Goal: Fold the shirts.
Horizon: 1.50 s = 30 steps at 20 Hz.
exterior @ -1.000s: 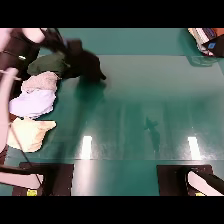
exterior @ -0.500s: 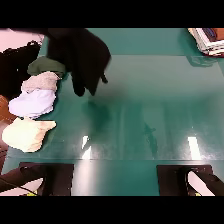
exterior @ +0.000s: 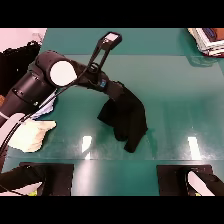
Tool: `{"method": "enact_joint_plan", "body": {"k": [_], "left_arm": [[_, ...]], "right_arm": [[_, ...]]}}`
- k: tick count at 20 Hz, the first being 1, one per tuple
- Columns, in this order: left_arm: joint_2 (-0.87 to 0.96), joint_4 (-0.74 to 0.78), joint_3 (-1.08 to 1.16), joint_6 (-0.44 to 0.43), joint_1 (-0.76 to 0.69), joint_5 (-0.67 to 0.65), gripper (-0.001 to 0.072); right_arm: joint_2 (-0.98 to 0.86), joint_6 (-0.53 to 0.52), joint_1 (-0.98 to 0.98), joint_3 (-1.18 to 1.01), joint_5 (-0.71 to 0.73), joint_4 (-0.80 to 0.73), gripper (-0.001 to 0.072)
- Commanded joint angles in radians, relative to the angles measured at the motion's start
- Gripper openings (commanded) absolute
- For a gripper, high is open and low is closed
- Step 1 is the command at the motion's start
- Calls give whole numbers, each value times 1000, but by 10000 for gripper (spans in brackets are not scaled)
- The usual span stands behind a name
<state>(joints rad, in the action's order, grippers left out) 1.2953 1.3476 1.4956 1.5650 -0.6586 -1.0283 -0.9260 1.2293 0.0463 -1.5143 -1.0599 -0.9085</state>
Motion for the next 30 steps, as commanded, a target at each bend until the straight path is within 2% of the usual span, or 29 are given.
{"method": "enact_joint_plan", "body": {"k": [1, 4, 6, 8, 12, 17, 19, 20, 21, 22, 25, 28, 29, 30], "left_arm": [[10, 29, -53, 6, 128, -55, 667], [10, -85, -212, 5, 267, -42, 667], [13, -238, -349, -68, 312, 43, 666], [43, -313, -436, -113, 319, 111, 666], [195, -508, -451, -238, 315, 105, 666], [265, -655, -450, -327, 313, 102, 662], [265, -655, -450, -332, 313, 99, 351], [265, -656, -450, -342, 313, 100, 274], [264, -655, -450, -343, 314, 100, 130], [263, -644, -439, -343, 319, 90, 24], [235, -552, -341, -338, 364, 35, 24], [192, -470, -237, -332, 412, -3, 24], [187, -448, -212, -332, 415, -6, 24], [187, -441, -197, -332, 415, -6, 24]], "right_arm": [[1, 0, 0, 0, -38, 0, 15], [0, 0, 0, 0, -49, 0, 15], [0, 0, 0, 0, -51, 0, 15], [0, 0, 0, 0, -51, 0, 15], [0, 0, 0, 0, -78, -8, 15], [-43, 1, 0, 1, -179, -8, 14], [-85, 2, 0, 1, -235, -9, 14], [-105, 12, 0, 1, -259, -9, 14], [-126, 27, 0, 4, -286, -10, 14], [-141, 32, 0, 25, -310, -10, 14], [-146, 39, 0, 210, -343, -12, 14], [-105, 42, -23, 512, -288, -6, 19], [-98, 42, -51, 610, -275, 4, 139], [-100, 42, -97, 706, -263, 31, 348]]}}
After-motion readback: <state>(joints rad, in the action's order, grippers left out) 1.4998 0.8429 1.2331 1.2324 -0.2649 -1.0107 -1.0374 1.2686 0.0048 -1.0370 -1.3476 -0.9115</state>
